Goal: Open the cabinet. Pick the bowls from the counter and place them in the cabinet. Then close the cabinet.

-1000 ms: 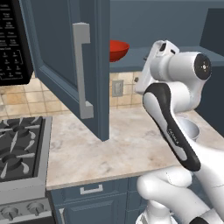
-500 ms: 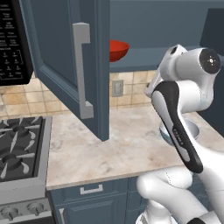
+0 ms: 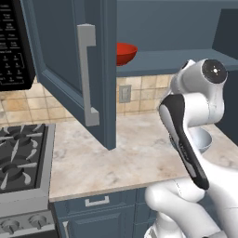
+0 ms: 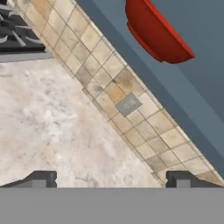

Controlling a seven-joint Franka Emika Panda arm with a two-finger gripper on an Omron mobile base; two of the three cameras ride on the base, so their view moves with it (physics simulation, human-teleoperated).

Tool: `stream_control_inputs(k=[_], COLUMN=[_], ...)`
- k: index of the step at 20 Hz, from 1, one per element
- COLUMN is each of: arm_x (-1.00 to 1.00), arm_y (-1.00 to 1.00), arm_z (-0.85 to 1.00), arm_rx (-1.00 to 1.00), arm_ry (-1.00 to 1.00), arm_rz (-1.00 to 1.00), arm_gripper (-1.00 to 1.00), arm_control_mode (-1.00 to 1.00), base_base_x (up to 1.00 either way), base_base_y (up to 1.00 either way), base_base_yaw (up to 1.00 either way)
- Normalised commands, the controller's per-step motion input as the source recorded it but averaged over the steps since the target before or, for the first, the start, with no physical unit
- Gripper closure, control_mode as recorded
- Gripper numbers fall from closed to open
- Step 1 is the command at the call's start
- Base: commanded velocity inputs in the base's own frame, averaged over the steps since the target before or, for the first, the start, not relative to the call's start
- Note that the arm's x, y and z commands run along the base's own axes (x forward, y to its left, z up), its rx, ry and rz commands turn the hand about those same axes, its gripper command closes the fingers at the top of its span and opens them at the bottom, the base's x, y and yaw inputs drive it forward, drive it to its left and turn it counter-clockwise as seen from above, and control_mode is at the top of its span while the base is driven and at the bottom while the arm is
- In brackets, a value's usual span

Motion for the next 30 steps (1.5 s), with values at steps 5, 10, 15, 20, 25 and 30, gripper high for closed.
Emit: stream_control_inputs(k=[5,10,15,20,25,30], arm_x=[0.00,0.00,0.00,0.00,0.00,0.00], arm_y=[-0.15,-0.27,-0.31,-0.25,-0.14,-0.15], arm_z=[-0.40,-0.21,-0.13,-0.12,-0.28,-0.38], arm_rx=[0.00,0.00,0.00,0.00,0.00,0.00], arm_ry=[0.09,0.14,0.14,0.12,0.04,0.00], arm_rz=[-0.15,-0.11,-0.07,-0.05,-0.04,-0.05], arm_gripper=[-1.00,-1.00,-1.00,-1.00,-1.00,-1.00], arm_control_mode=[-1.00,-1.00,-1.00,-1.00,-1.00,-1.00], base_base_x=[0.00,0.00,0.00,0.00,0.00,0.00], base_base_y=[0.00,0.00,0.00,0.00,0.00,0.00], base_base_yaw=[0.00,0.00,0.00,0.00,0.00,0.00])
